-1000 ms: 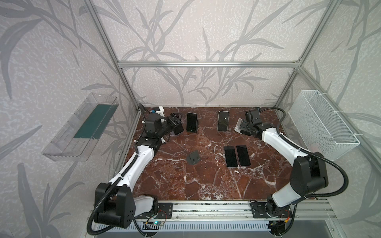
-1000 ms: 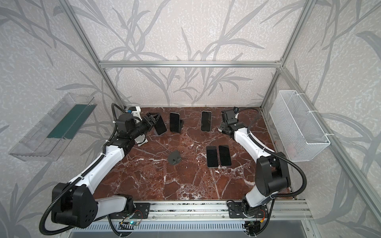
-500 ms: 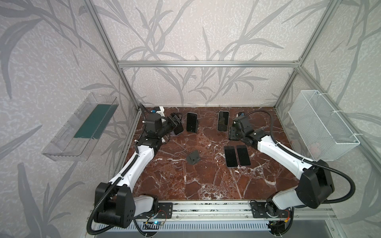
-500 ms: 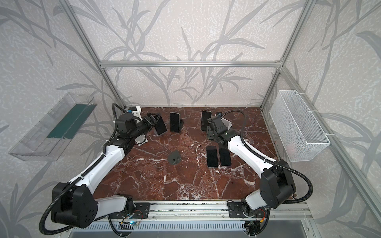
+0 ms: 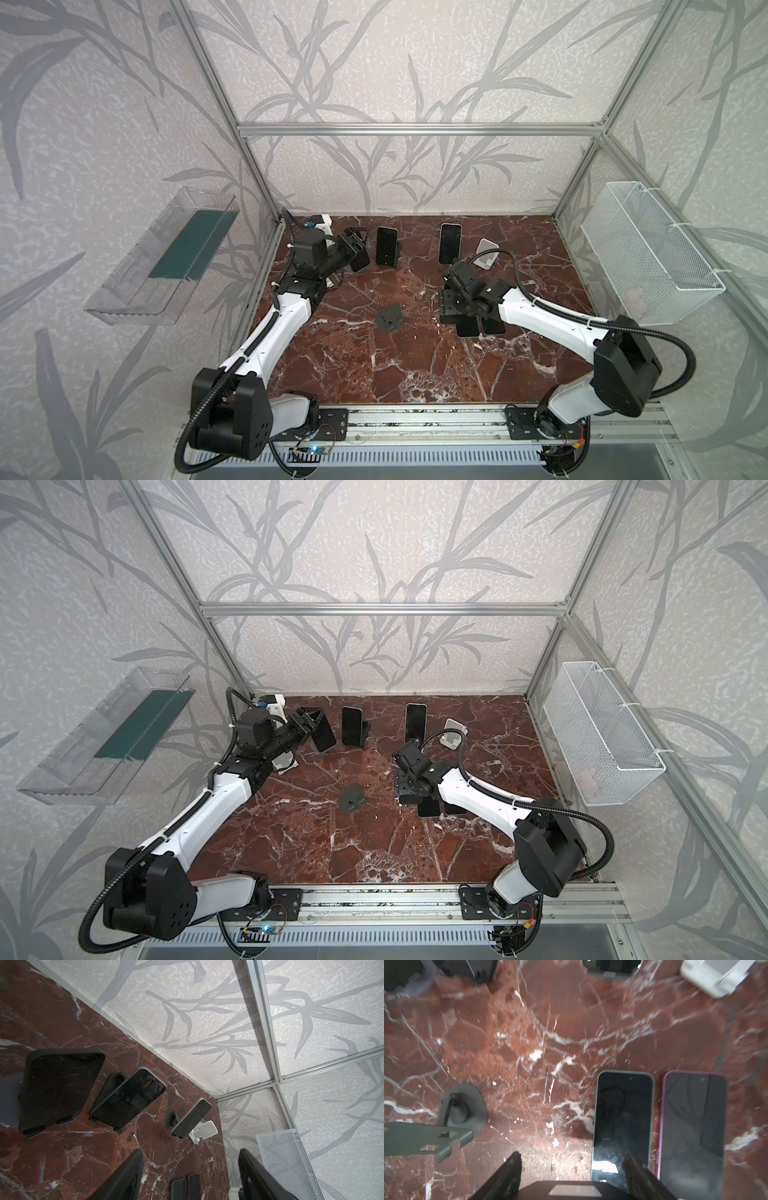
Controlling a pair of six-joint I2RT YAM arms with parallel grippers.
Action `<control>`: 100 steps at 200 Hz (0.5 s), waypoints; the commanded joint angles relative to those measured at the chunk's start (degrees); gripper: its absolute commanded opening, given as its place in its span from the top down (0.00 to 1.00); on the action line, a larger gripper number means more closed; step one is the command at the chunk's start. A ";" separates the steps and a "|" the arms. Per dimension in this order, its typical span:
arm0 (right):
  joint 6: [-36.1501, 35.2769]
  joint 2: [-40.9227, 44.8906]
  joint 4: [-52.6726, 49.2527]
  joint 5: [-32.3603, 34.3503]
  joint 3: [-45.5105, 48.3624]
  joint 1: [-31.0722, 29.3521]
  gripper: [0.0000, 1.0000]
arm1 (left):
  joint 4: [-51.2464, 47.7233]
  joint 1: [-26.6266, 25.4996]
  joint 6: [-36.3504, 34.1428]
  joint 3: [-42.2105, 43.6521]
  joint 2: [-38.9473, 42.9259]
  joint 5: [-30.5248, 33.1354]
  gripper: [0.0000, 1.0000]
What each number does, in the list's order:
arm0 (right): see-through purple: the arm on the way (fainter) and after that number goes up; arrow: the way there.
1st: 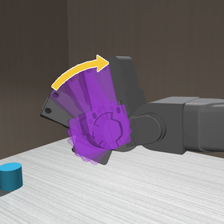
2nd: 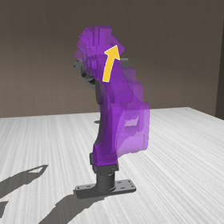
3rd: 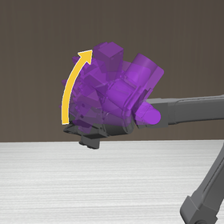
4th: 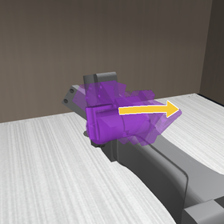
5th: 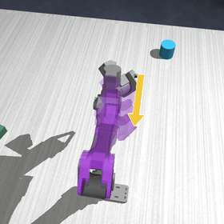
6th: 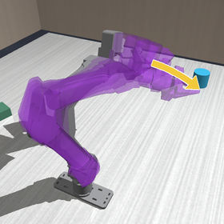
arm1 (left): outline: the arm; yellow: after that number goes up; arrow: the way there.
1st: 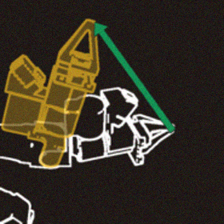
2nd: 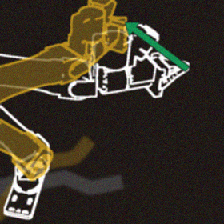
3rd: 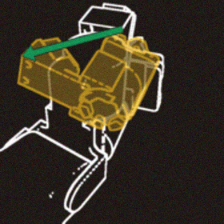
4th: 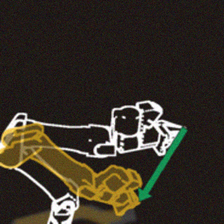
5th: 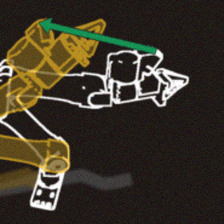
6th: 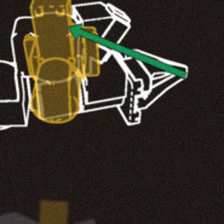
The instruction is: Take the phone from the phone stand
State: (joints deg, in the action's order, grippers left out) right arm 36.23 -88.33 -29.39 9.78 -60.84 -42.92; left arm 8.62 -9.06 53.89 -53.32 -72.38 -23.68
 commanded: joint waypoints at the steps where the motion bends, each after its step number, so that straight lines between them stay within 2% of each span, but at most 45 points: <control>1: 1.43 -1.89 1.60 -4.15 0.40 -1.43 0.32 | 1.22 -0.26 0.29 0.28 0.91 -0.14 0.27; 100: 0.71 -11.41 2.75 -8.46 -2.71 -2.26 0.32 | 1.38 -0.27 0.33 0.26 -0.04 -0.31 0.27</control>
State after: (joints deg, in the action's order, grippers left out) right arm 36.82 -97.32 -27.66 2.42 -61.98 -45.15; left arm 8.64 -9.15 54.06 -53.32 -72.40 -23.70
